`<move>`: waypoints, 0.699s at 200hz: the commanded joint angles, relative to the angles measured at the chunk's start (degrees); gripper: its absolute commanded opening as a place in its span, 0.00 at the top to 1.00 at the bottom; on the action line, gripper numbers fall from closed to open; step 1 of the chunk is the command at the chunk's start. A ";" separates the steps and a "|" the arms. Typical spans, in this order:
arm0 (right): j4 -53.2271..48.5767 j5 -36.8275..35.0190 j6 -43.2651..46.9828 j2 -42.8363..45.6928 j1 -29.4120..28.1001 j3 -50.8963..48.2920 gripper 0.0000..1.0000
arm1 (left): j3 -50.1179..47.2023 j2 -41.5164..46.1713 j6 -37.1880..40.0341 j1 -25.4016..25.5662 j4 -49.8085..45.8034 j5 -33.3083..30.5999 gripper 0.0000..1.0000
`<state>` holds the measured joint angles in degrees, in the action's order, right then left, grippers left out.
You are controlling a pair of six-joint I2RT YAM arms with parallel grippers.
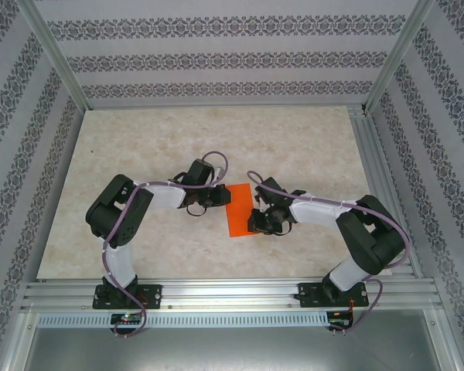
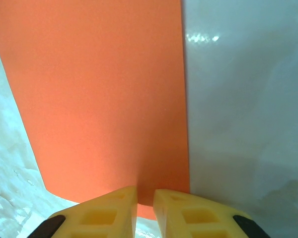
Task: Fold a paper plane with a square sheet of paper (fold left side to right side)
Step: First fold the square sheet of paper in half at the center of the table.
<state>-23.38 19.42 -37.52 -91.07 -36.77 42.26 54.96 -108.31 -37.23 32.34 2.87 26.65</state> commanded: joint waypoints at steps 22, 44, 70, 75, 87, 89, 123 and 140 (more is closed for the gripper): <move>-6.24 -6.98 1.13 -3.71 -0.49 -2.71 0.79 | 5.57 -3.25 5.92 -0.33 -6.45 -5.87 0.87; -6.48 -7.22 1.21 -3.35 -0.48 -2.71 0.79 | 5.64 -4.49 7.56 -1.68 -7.76 -6.75 0.87; -6.68 -7.31 1.31 -3.41 -0.47 -2.62 0.79 | 5.31 -5.64 7.69 -4.08 -7.01 -6.36 0.87; -6.68 -7.21 1.39 -3.54 -0.47 -2.62 0.79 | 5.42 -5.76 7.65 -4.54 -6.92 -6.30 0.87; -6.64 -7.12 1.29 -3.50 -0.46 -2.62 0.79 | 5.94 -6.12 7.63 -5.52 -6.74 -6.11 0.87; -6.68 -7.12 1.30 -3.50 -0.49 -2.62 0.79 | 5.99 -6.16 7.62 -5.68 -6.65 -6.05 0.87; -6.71 -7.20 1.20 -3.42 -0.53 -2.84 0.79 | 9.30 -7.33 7.93 -7.46 -7.62 -5.36 0.86; -6.61 -7.12 1.22 -3.54 -0.56 -2.97 0.79 | 11.86 -8.36 8.31 -8.19 -8.87 -5.39 0.85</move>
<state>-23.53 19.40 -37.36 -91.02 -36.77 42.28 63.53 -113.86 -31.66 27.81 -3.42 27.40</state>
